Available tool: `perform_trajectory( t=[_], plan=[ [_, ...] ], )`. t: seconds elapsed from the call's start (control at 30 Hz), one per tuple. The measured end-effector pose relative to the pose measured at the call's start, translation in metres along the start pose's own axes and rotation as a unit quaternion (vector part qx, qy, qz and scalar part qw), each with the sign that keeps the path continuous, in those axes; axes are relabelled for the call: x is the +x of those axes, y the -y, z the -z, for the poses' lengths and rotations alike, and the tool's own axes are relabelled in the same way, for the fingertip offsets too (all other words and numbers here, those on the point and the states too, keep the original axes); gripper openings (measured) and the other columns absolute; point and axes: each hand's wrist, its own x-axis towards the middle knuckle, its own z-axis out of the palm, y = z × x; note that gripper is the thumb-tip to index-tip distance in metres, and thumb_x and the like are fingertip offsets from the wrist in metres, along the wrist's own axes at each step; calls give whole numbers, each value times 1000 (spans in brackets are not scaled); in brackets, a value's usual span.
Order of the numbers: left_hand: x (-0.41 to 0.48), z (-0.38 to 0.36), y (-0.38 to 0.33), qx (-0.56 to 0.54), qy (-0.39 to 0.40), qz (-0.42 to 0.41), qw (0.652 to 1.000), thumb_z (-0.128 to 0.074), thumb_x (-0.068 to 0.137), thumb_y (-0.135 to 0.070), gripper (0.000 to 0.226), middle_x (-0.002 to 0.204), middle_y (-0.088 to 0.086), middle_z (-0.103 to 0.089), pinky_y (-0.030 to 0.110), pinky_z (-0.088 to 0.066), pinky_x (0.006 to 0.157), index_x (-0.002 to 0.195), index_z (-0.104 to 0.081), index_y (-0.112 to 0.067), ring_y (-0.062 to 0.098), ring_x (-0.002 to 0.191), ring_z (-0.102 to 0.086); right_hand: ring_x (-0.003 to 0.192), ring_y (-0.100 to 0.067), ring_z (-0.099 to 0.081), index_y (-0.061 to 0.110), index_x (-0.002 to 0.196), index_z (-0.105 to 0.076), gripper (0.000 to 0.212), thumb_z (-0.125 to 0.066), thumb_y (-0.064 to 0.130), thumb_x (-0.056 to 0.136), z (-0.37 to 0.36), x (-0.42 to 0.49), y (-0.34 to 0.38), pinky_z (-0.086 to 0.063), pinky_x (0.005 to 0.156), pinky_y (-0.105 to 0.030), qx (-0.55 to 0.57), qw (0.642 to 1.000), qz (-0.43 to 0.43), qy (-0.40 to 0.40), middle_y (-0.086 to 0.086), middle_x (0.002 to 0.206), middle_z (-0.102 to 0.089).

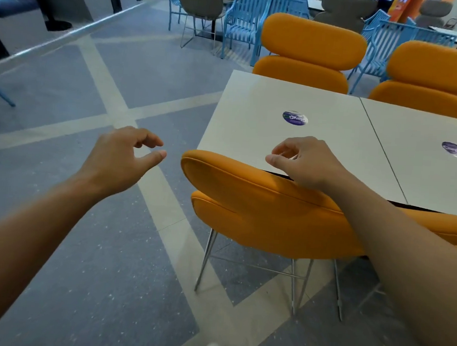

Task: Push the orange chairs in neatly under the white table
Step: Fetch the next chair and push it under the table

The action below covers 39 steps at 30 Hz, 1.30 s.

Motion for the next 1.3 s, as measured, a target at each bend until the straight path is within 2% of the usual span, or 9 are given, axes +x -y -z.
perform_trajectory(
  t=[0.1,0.33,0.57,0.67,0.97,1.3],
  plan=[
    [7,3,18,-7,12,16,1000,-65,88,-39,27,109,0,-67,31,-43,86,109,-68,-23,16,99,-57,98,-12,-62,26,115,-69,34,-64,50,92,-7,25,16,-47,73,-24,-22,999,17,25,4,113,-70],
    [49,0,70,-19,58,46,997,-66,87,-42,32,110,-3,-65,28,-41,82,115,-64,-25,13,100,-57,101,-18,-61,22,125,-65,42,-63,50,94,-35,108,51,-48,80,-28,-73,993,28,88,-2,121,-68],
    [136,-15,129,-31,90,57,994,-66,87,-44,31,109,-6,-65,28,-42,81,114,-63,-29,12,99,-58,107,-21,-60,23,128,-63,47,-63,53,92,-76,208,68,-49,89,-34,-103,986,13,129,-3,124,-66],
    [184,-21,153,-40,107,60,992,-67,87,-43,31,108,-6,-64,28,-42,81,114,-63,-28,12,99,-58,108,-20,-61,24,127,-63,46,-64,53,92,-88,254,80,-49,92,-36,-83,989,2,121,-1,122,-67],
    [299,-35,208,-56,153,50,985,-66,87,-44,34,111,-6,-63,26,-40,81,117,-63,-28,11,101,-57,100,-14,-62,29,126,-64,45,-64,55,90,-122,351,109,-52,87,-33,-24,996,-14,90,4,122,-67],
    [434,-70,289,-80,215,-7,973,-66,87,-45,35,118,-5,-63,25,-41,82,117,-62,-29,10,102,-57,120,-15,-57,33,140,-53,55,-65,54,90,-169,454,133,-47,100,-34,-6,996,-78,50,8,138,-59]
  ],
)
